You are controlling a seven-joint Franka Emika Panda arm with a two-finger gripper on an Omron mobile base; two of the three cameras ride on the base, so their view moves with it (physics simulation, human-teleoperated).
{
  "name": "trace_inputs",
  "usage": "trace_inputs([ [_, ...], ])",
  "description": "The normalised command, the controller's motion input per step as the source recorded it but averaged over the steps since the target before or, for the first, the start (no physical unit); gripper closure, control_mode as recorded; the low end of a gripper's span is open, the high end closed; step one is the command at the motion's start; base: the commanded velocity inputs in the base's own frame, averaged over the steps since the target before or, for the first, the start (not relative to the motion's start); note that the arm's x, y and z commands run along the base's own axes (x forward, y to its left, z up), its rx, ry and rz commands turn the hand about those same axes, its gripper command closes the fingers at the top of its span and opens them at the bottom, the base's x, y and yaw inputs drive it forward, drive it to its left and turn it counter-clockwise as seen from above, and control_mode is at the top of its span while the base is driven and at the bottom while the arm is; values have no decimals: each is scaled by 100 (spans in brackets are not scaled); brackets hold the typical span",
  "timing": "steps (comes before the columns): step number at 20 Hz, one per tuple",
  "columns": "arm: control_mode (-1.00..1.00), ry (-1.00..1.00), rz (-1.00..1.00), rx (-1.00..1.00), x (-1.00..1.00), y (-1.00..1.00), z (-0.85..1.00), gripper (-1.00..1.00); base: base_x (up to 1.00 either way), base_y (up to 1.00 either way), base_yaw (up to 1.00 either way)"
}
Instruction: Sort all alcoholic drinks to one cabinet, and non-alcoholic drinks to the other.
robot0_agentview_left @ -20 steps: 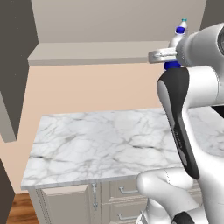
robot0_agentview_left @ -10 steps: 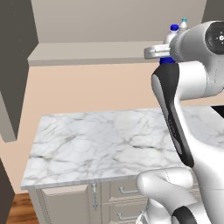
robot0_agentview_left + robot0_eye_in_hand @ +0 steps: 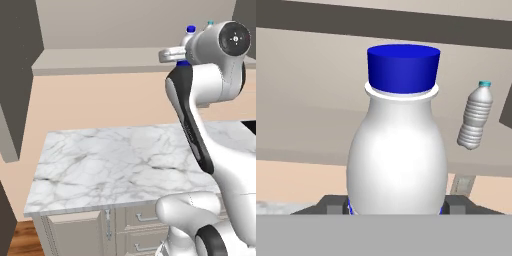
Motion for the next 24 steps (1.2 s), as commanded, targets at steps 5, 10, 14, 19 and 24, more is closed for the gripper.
trace_inputs([
  [5, -100, 0, 0, 0, 40, 0, 0, 100, 0, 0, 0],
  [10, -100, 0, 0, 0, 40, 0, 0, 100, 0, 0, 0],
  [14, -100, 0, 0, 0, 41, 0, 0, 100, 0, 0, 0],
  [19, -100, 0, -1, 0, 39, 0, 0, 100, 0, 0, 0],
  [24, -100, 0, 0, 0, 44, -2, 0, 100, 0, 0, 0],
])
